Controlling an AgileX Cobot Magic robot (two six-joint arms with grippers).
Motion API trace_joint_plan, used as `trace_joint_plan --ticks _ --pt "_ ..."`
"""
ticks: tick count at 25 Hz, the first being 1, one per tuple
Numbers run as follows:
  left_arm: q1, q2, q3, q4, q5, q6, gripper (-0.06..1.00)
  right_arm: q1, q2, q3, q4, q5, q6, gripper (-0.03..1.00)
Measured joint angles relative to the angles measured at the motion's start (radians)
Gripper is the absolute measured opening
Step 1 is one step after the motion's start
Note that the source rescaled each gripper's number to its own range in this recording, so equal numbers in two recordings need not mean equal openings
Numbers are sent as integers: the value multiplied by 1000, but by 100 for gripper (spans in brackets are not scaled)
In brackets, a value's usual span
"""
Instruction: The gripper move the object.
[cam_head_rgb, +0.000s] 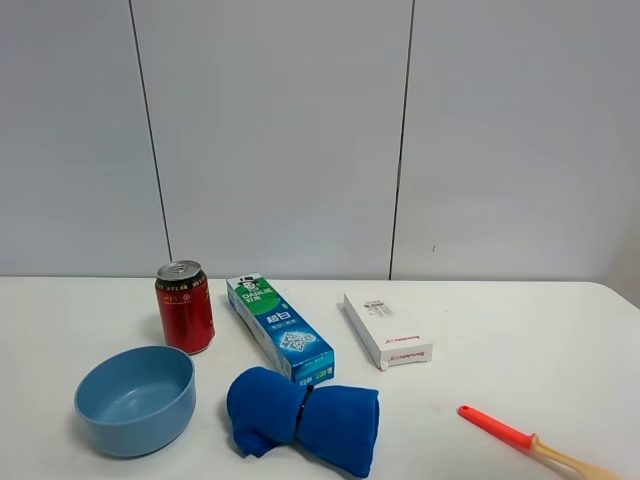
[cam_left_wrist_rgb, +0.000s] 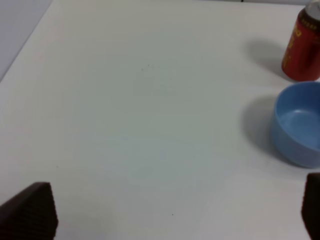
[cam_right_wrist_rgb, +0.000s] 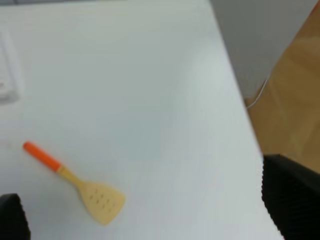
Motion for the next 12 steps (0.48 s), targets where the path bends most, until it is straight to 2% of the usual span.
trace_joint_plan --ticks 5,12 --pt "0 0 0 0 0 0 100 0 -155 202 55 -17 39 93" --pt "0 0 0 0 0 0 100 -5 -340 277 87 -14 42 93"
